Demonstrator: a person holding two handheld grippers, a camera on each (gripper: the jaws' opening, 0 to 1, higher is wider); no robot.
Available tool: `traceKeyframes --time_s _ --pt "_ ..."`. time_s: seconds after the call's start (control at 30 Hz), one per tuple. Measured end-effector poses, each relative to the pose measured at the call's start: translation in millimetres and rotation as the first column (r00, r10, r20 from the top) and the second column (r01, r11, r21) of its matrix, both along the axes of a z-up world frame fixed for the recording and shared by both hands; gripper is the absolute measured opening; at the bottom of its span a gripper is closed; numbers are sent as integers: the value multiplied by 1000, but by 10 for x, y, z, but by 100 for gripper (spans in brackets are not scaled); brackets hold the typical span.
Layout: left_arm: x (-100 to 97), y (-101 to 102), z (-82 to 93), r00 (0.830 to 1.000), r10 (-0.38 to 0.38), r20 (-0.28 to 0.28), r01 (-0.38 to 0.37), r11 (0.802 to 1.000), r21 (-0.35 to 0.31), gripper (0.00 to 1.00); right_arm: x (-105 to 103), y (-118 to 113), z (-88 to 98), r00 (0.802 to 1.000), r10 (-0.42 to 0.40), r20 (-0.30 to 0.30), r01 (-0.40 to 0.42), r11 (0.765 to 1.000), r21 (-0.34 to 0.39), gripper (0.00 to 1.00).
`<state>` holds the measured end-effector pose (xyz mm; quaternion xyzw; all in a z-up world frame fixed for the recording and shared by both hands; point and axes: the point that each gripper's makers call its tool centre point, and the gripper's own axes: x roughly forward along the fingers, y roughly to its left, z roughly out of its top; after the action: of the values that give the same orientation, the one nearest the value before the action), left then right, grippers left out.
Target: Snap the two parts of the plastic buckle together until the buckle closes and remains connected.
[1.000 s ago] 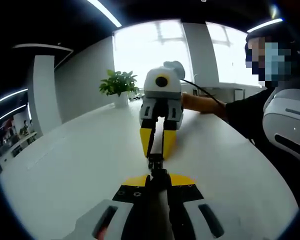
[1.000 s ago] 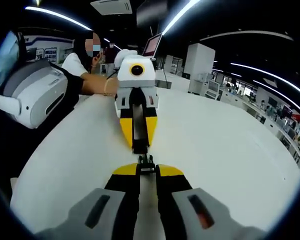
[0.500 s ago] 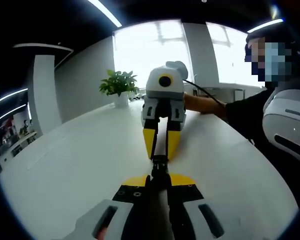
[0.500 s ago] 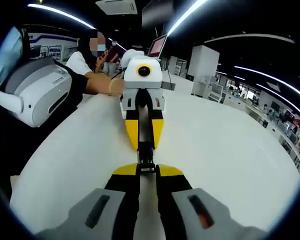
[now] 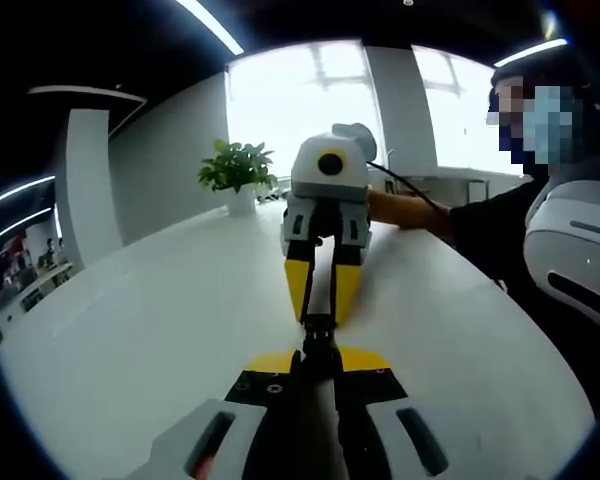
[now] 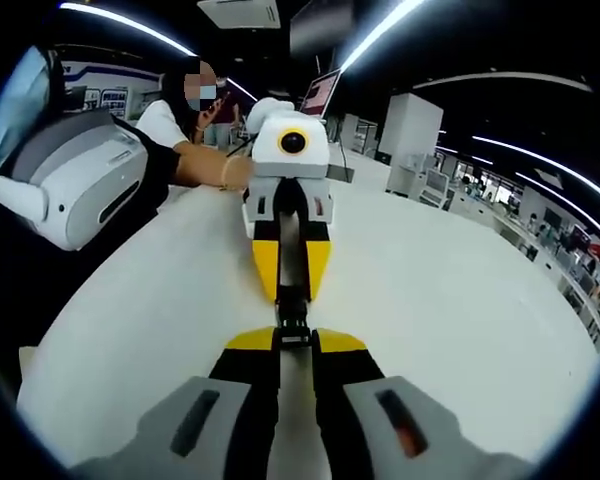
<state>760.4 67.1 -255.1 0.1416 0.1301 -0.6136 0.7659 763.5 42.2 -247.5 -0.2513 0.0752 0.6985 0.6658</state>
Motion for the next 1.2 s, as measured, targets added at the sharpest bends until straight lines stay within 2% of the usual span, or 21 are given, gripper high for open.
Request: traceKeyframes --time_s 0.37,0.4,0.43,0.47,0.5,0.53,0.57,0.67,0.77,0.87,0.97,1.03,1.2 --pt "2 -1 -6 1000 -4 -20 4 1000 -16 12 -21 11 -11 1000 21 9 -21 1000 18 12" --pt "0 -1 -6 1000 -6 -20 6 1000 -16 12 -29 11 -12 1000 28 6 -28 999 21 11" --pt "-15 -6 -5 1000 -14 -20 14 1000 -18 12 -97 40 19 998 64 -6 -64 997 51 0" --pt "-47 -21 -5 999 -27 -21 26 999 -23 12 -116 84 77 995 95 8 -95 992 87 0" --pt "-78 -38 -11 999 -30 -26 30 999 -25 12 -27 121 48 998 65 -16 -64 994 89 0" --pt "-95 -57 -14 999 -30 -19 30 999 -24 12 -18 77 -3 997 70 -25 -68 997 47 0" --pt "-102 -65 -10 999 -32 -11 32 999 -19 12 -4 52 10 997 65 -33 -64 997 34 0" --pt "-102 -60 -11 999 -33 -11 33 999 -21 12 -111 4 13 997 75 -23 -75 997 25 1" --pt "-112 -57 -13 999 -33 -12 32 999 -20 12 -142 -10 12 996 87 -14 -87 996 14 1" --pt "-111 -56 -12 999 -31 -10 31 999 -19 12 -132 -48 95 995 97 -10 -97 995 36 3" --pt "-107 -58 -12 1000 -27 -6 27 999 -18 12 -78 -72 176 997 74 17 -75 996 54 6" --pt "-95 -60 -11 1000 -23 -4 23 1000 -17 12 52 -114 228 998 24 62 -27 998 58 8" --pt "-100 -62 -9 1000 -19 4 19 1000 -13 12 97 -130 157 999 3 50 -5 999 42 10"
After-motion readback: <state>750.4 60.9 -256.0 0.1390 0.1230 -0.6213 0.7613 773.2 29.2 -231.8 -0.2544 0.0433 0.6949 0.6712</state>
